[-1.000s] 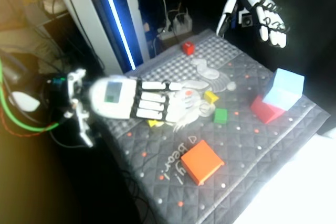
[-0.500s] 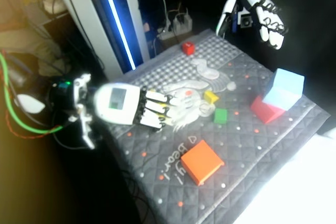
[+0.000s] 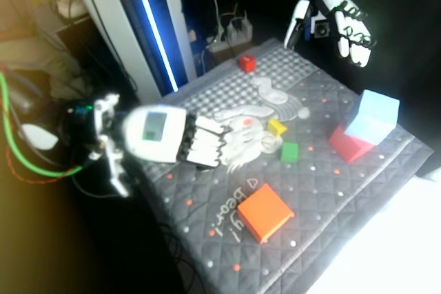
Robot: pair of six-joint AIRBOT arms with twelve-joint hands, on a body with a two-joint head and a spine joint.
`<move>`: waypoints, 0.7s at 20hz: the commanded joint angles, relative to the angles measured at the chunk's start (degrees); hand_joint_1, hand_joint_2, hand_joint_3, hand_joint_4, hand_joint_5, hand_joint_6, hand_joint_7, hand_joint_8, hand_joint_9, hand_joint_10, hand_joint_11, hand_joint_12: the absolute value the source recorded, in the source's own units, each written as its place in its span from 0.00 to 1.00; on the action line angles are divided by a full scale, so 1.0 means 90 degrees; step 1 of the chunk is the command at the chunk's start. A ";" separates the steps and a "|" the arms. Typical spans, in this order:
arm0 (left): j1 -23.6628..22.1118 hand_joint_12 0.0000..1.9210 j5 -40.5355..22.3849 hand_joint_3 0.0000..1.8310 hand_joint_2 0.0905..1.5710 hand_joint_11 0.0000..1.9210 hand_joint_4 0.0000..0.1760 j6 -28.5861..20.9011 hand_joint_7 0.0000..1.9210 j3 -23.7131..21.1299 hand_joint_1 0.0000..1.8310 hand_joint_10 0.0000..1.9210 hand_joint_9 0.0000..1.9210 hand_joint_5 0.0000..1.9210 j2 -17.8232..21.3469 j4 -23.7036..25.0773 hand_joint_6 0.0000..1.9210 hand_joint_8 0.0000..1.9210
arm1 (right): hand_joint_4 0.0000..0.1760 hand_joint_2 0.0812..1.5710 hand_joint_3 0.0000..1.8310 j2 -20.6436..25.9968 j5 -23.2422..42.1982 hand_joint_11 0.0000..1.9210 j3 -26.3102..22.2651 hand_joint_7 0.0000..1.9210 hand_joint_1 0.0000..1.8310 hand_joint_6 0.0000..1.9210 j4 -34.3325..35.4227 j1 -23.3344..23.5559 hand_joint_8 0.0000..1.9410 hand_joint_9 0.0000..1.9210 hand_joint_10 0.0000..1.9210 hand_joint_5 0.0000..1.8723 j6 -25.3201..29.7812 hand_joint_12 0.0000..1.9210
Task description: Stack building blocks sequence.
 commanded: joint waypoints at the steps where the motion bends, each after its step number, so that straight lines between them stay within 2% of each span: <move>1: -0.0019 0.34 -0.0809 0.00 0.58 0.00 0.64 -0.0054 0.09 0.0032 0.41 0.00 0.08 0.09 -0.0033 0.0003 0.00 0.00 | 0.04 0.74 0.00 0.0057 0.0833 0.55 0.0085 0.47 0.65 0.65 0.0243 0.0205 0.59 0.51 0.53 0.43 -0.0112 0.73; 2: -0.0018 0.36 -0.0802 0.00 0.58 0.00 0.55 -0.0058 0.10 0.0041 0.41 0.00 0.08 0.10 -0.0040 0.0003 0.00 0.00 | 0.00 0.73 0.00 0.0039 0.0831 0.56 0.0188 0.52 0.66 0.61 0.0336 0.0446 0.56 0.58 0.50 0.42 -0.0277 0.73; 4: -0.0020 0.37 -0.0771 0.00 0.58 0.00 0.56 -0.0073 0.10 0.0065 0.40 0.00 0.08 0.10 -0.0062 0.0004 0.00 0.00 | 0.00 0.72 0.00 -0.0055 0.0807 0.57 0.0363 0.54 0.67 0.62 0.0453 0.0723 0.53 0.61 0.49 0.42 -0.0387 0.74; 5: -0.0022 0.37 -0.0750 0.00 0.58 0.00 0.58 -0.0112 0.10 0.0091 0.40 0.00 0.08 0.10 -0.0083 0.0012 0.00 0.00 | 0.00 0.71 0.00 -0.0152 0.0688 0.57 0.0528 0.55 0.67 0.62 0.0553 0.0937 0.49 0.62 0.47 0.42 -0.0494 0.71; 6: -0.0022 0.33 -0.0745 0.00 0.58 0.00 0.57 -0.0153 0.09 0.0115 0.41 0.00 0.07 0.10 -0.0098 0.0023 0.00 0.00 | 0.00 0.70 0.00 -0.0288 0.0506 0.55 0.0731 0.58 0.69 0.57 0.0594 0.1205 0.45 0.63 0.44 0.45 -0.0513 0.73; 7: -0.0022 0.33 -0.0740 0.00 0.58 0.00 0.62 -0.0163 0.09 0.0120 0.41 0.00 0.07 0.09 -0.0099 0.0032 0.00 0.00 | 0.00 0.69 0.00 -0.0409 0.0314 0.55 0.0897 0.59 0.69 0.52 0.0644 0.1369 0.46 0.65 0.44 0.46 -0.0513 0.74; 8: -0.0025 0.32 -0.0733 0.00 0.58 0.00 0.63 -0.0163 0.09 0.0122 0.41 0.00 0.07 0.10 -0.0099 0.0043 0.00 0.00 | 0.00 0.69 0.00 -0.0517 0.0115 0.56 0.1073 0.59 0.70 0.50 0.0700 0.1509 0.46 0.66 0.43 0.47 -0.0513 0.72; 9: -0.0033 0.32 -0.0720 0.00 0.58 0.00 0.58 -0.0163 0.09 0.0129 0.42 0.00 0.07 0.10 -0.0100 0.0055 0.00 0.00 | 0.00 0.69 0.00 -0.0634 -0.0094 0.60 0.1248 0.59 0.69 0.50 0.0746 0.1639 0.48 0.67 0.40 0.47 -0.0513 0.68; 10: -0.0050 0.32 -0.0700 0.00 0.57 0.00 0.63 -0.0163 0.09 0.0142 0.41 0.00 0.07 0.10 -0.0107 0.0071 0.00 0.00 | 0.00 0.69 0.00 -0.0765 -0.0339 0.58 0.1433 0.59 0.70 0.49 0.0760 0.1797 0.48 0.68 0.41 0.47 -0.0514 0.70; 11: -0.0069 0.32 -0.0681 0.00 0.57 0.00 0.65 -0.0167 0.09 0.0158 0.41 0.00 0.07 0.10 -0.0120 0.0090 0.00 0.00 | 0.00 0.68 0.00 -0.0972 -0.0714 0.56 0.1702 0.60 0.70 0.48 0.0757 0.2000 0.46 0.67 0.42 0.48 -0.0514 0.72; 14: -0.0102 0.30 -0.0655 0.00 0.58 0.00 0.57 -0.0201 0.09 0.0186 0.42 0.00 0.07 0.10 -0.0153 0.0127 0.00 0.00 | 0.00 0.68 0.00 -0.1215 -0.1172 0.58 0.2018 0.60 0.70 0.48 0.0745 0.2182 0.46 0.70 0.42 0.48 -0.0524 0.70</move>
